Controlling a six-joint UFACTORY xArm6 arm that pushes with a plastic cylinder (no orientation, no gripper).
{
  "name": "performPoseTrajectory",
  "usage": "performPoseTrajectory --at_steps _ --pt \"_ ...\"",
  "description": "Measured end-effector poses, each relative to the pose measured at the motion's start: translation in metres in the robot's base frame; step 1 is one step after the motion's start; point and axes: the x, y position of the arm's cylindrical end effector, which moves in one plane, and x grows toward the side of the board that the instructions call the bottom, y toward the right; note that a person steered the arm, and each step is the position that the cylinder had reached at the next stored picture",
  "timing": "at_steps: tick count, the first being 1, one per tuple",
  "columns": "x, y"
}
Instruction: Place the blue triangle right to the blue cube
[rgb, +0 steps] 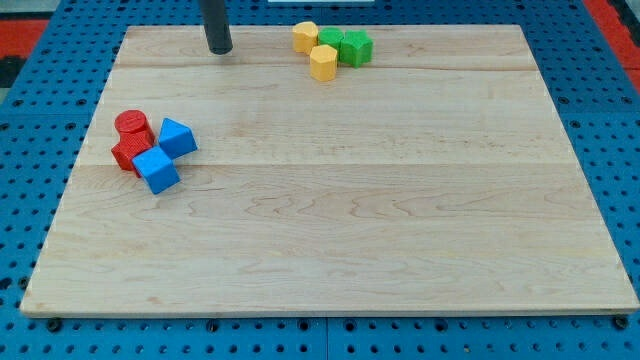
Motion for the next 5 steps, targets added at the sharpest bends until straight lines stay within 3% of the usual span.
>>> performPoseTrajectory --at_steps 3,5 --pt "0.007 0.011" --pt "0.052 0.011"
